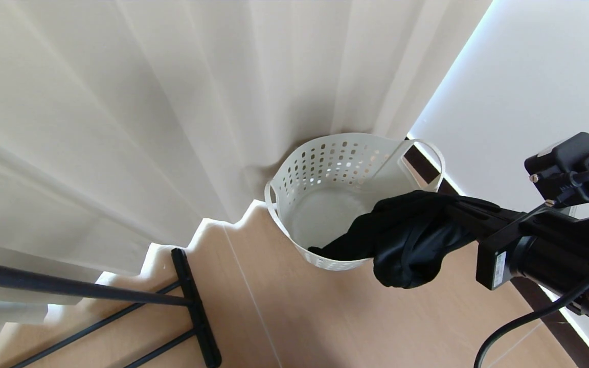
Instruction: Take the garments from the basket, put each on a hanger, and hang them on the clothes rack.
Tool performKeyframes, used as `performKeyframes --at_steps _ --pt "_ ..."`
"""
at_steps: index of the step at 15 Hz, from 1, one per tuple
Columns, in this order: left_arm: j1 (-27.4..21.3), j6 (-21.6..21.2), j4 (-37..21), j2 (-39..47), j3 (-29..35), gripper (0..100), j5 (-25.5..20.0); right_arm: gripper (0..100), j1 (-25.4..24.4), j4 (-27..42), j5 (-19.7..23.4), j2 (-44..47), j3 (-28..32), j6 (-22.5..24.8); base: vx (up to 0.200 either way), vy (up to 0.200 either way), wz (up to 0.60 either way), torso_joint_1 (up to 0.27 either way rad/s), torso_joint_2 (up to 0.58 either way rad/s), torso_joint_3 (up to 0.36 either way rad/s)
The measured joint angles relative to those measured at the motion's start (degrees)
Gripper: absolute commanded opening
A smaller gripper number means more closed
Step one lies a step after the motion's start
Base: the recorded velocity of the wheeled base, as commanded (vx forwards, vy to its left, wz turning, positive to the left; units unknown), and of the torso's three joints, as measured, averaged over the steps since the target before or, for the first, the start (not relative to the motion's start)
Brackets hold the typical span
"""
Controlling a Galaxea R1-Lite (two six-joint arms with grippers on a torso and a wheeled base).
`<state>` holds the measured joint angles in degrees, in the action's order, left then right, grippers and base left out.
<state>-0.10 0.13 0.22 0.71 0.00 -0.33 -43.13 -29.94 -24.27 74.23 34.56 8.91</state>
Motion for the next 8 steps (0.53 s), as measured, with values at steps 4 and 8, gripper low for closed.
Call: performKeyframes --at_steps 4,8 --pt "0.0 0.0 0.0 0.0 0.0 100 0.0 0 0.0 0.0 0.2 0.0 -0.6 0.0 0.000 0.000 0.00 0.000 0.00 0.196" --pt "0.0 0.0 -0.1 -0.1 0.0 100 0.0 0 0.0 0.0 0.4 0.0 -0.4 0.0 0.000 0.000 0.00 0.001 -0.05 0.154"
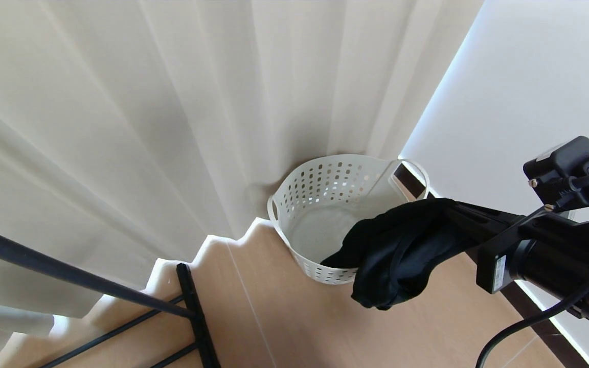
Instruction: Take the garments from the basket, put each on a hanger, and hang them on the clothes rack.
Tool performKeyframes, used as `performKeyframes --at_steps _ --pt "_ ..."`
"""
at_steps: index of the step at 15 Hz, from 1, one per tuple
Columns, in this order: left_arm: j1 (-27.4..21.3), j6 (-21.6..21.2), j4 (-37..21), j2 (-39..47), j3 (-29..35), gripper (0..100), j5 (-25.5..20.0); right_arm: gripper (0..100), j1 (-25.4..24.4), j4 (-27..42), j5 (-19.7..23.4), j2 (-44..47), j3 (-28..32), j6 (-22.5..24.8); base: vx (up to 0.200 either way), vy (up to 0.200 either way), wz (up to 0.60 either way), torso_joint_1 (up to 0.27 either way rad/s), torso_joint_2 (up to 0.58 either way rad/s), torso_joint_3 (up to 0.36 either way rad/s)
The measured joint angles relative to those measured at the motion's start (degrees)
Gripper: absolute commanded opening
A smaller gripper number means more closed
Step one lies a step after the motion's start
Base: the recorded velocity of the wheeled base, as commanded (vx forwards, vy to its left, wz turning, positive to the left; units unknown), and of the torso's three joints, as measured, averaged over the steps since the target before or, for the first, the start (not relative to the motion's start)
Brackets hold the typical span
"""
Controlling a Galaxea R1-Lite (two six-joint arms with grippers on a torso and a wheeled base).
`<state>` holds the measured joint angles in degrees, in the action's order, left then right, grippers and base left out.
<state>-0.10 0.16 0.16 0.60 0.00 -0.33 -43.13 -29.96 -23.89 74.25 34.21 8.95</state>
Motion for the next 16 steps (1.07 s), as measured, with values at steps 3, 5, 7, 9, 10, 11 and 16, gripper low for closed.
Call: performKeyframes --at_steps 3,5,7,9,10,11,16 --pt "0.0 0.0 0.1 0.0 0.0 100 0.0 0 0.0 0.0 0.7 0.1 0.1 0.0 0.000 0.000 0.00 0.030 -0.35 -0.110" --pt "0.0 0.0 0.1 0.0 0.0 100 0.0 0 0.0 0.0 0.9 0.1 0.0 0.0 0.000 0.000 0.00 0.078 -0.43 -0.158" --pt "0.0 0.0 0.0 0.0 0.0 100 0.0 0 0.1 0.0 0.9 0.1 -0.1 0.0 0.000 0.000 0.00 0.098 -0.45 -0.156" --pt "0.0 0.0 0.1 0.0 0.0 100 0.0 0 0.1 0.0 0.9 0.1 -0.2 0.0 0.000 0.000 0.00 0.110 -0.45 -0.151" --pt "0.0 0.0 0.1 0.0 0.0 100 0.0 0 0.1 0.0 0.9 0.1 -0.2 0.0 0.000 0.000 0.00 0.134 -0.46 -0.149" --pt "0.0 0.0 0.1 0.0 0.0 100 0.0 0 0.1 0.0 0.9 0.0 -0.2 0.0 0.000 0.000 0.00 0.139 -0.46 -0.144" --pt "0.0 0.0 0.0 0.0 0.0 100 0.0 0 0.1 0.0 0.9 -0.4 0.0 0.0 0.000 0.000 0.00 0.164 -0.49 -0.126"
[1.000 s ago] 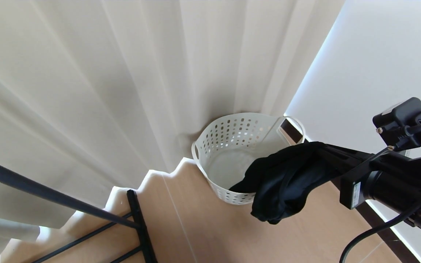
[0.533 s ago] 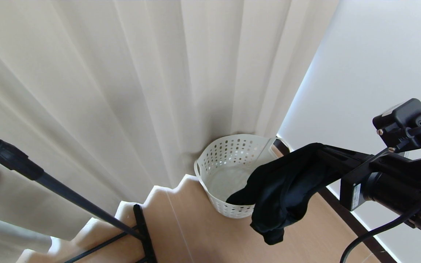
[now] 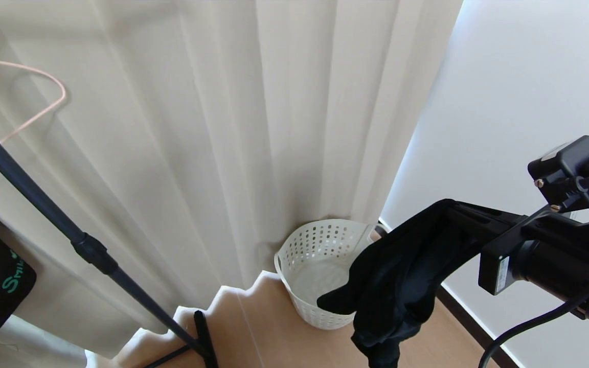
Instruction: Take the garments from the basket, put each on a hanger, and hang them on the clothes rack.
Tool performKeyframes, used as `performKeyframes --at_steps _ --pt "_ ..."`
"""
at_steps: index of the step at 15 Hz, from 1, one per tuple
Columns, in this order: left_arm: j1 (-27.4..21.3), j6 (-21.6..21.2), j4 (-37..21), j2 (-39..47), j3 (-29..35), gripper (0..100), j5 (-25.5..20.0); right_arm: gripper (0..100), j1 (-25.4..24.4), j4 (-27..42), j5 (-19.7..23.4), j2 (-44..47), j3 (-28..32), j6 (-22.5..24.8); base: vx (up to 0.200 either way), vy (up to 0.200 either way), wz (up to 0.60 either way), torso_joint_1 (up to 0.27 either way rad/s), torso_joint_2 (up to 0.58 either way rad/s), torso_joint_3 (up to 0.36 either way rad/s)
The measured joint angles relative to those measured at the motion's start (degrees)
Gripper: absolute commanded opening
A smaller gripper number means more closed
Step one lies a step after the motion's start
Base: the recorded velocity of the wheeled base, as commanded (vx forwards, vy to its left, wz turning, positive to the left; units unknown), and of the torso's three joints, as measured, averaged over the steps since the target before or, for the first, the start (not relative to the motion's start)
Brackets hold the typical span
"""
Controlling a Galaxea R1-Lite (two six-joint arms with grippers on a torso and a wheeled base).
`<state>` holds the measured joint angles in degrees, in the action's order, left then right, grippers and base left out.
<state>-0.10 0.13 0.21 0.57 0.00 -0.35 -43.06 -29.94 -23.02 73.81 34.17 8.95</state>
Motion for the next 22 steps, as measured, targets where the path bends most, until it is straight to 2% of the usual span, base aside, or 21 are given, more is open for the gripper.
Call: performKeyframes --at_steps 14,22 --pt "0.0 0.0 0.1 0.0 0.0 100 0.0 0 0.1 -0.1 0.0 -0.1 -0.3 0.0 0.000 0.000 0.00 0.222 -0.55 -0.135" --pt "0.0 0.0 0.1 0.0 0.0 100 0.1 0 0.1 0.0 0.0 -0.2 -0.3 0.0 0.000 0.000 0.00 0.179 -0.39 -0.199"
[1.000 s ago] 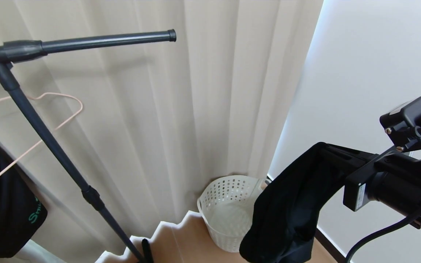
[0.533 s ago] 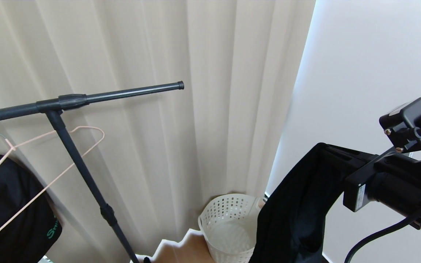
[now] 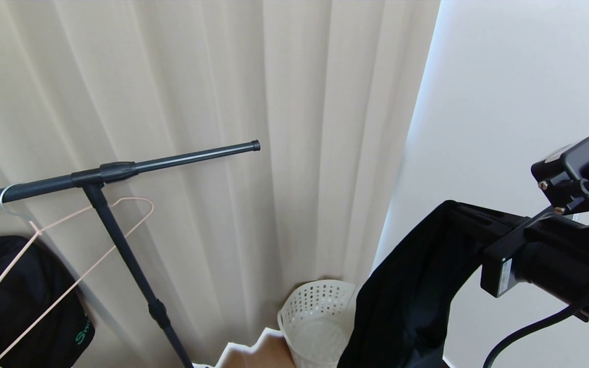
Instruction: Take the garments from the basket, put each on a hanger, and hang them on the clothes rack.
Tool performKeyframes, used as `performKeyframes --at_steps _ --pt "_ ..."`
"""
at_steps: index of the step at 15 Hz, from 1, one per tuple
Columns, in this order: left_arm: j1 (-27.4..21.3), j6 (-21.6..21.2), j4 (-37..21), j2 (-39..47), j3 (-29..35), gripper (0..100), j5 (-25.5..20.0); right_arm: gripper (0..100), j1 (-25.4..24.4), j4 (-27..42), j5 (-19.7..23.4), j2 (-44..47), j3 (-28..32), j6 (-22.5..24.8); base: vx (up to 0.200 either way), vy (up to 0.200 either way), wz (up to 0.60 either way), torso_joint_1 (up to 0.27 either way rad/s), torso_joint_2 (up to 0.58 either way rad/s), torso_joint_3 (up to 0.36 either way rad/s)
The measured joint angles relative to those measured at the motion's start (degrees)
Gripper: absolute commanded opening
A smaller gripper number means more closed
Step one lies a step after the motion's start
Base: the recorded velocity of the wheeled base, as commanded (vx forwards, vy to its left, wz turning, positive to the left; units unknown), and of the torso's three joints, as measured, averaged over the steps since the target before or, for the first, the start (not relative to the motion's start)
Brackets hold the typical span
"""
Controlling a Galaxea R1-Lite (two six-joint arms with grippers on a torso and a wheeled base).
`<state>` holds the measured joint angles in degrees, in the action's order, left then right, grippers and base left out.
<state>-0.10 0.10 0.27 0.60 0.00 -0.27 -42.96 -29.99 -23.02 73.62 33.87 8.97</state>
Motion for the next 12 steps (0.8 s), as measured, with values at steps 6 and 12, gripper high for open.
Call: performKeyframes --at_steps 6,12 --pt "0.0 -0.3 0.0 0.0 0.0 100 0.0 0 -0.1 0.0 0.1 -0.1 -1.0 1.5 0.000 0.000 0.20 0.090 -0.19 -0.110" --pt "0.0 -0.3 0.0 0.0 0.0 100 0.0 0 -0.1 0.0 0.2 -0.2 -1.0 1.5 0.000 0.000 0.60 0.008 0.00 0.002"
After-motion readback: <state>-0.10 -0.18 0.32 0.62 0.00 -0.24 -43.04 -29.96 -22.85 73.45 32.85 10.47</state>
